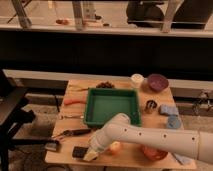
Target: Wipe table surface with eraser
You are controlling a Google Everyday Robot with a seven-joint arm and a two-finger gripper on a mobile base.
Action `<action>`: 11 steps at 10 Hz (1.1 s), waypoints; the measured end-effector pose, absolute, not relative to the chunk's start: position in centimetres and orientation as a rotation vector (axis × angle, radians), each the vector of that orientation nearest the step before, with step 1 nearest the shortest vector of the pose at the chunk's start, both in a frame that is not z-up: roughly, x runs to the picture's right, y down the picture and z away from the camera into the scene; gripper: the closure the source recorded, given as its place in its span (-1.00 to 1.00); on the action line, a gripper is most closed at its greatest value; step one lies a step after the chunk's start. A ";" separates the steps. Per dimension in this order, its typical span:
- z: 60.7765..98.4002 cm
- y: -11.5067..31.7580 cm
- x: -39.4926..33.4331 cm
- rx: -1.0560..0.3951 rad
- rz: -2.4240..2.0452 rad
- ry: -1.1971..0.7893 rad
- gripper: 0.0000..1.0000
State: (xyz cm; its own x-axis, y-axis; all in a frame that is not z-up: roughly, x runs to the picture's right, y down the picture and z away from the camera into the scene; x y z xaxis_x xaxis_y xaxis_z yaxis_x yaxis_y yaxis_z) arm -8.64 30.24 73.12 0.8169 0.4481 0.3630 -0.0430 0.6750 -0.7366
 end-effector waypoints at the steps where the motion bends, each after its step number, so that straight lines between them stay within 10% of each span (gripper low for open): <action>1: 73.7 30.0 -8.7 -0.780 0.287 -0.555 1.00; 11: 74.1 27.8 -12.3 -0.634 0.068 -0.528 1.00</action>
